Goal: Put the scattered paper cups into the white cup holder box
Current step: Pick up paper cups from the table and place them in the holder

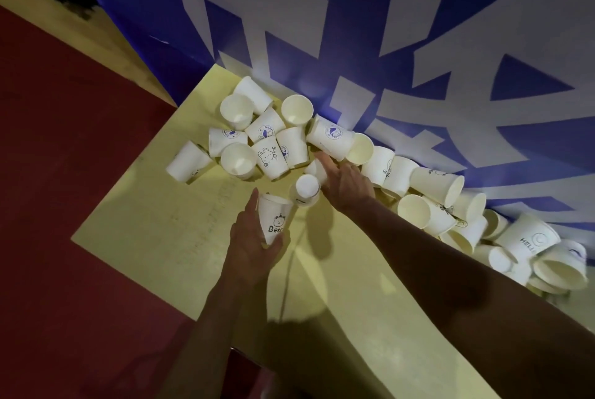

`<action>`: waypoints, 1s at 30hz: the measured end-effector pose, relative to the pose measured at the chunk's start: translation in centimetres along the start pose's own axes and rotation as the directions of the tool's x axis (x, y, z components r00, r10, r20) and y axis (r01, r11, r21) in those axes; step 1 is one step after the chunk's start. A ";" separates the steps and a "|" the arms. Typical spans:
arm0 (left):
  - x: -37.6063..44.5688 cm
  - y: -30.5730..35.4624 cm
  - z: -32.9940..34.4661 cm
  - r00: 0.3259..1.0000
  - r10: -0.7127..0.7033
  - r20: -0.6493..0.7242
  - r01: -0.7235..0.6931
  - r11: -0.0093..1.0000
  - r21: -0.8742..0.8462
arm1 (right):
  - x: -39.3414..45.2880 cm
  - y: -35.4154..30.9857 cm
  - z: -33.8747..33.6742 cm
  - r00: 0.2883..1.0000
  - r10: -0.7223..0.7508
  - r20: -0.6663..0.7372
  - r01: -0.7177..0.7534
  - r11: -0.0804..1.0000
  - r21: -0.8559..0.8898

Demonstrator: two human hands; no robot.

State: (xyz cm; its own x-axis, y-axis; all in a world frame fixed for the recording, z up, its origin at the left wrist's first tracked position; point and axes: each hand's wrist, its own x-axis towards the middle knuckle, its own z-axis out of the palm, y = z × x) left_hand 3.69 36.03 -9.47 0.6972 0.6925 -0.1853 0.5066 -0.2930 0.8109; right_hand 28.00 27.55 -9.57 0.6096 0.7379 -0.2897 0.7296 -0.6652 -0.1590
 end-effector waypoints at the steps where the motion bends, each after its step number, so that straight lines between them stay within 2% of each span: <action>1: -0.1 0.2 -0.1 1.000 -0.010 0.006 0.010 1.000 -0.013 | -0.4 0.0 -0.1 1.000 0.003 -0.009 -0.002 0.999 0.035; 7: -0.9 1.8 -0.2 0.995 -0.057 0.080 0.065 0.993 -0.094 | -5.5 1.4 -1.0 1.000 -0.020 -0.022 0.024 0.979 0.202; 11: -1.4 3.1 0.2 0.994 -0.004 0.111 0.017 0.993 -0.115 | -8.9 2.5 -1.8 0.992 0.000 -0.127 0.035 0.963 0.269; 15: -1.7 5.4 0.4 0.991 0.005 0.135 0.009 0.995 -0.100 | -13.1 3.6 -3.1 0.965 -0.018 -0.262 0.118 0.921 0.370; 19: -3.1 8.5 1.0 0.985 0.022 0.168 0.004 0.988 -0.156 | -17.1 5.3 -4.2 0.926 -0.021 -0.377 0.204 0.867 0.454; 30: -11.0 19.4 8.3 0.936 0.166 0.310 -0.140 0.985 -0.102 | -31.8 12.0 -8.2 0.814 0.282 -0.507 0.106 0.787 0.608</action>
State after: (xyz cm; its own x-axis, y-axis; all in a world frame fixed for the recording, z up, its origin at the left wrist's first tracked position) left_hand 10.05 17.27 3.75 0.8940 0.3950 -0.2114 0.3491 -0.3184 0.8813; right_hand 19.89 -3.00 5.47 0.8596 0.4711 0.1977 0.4501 -0.5151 -0.7295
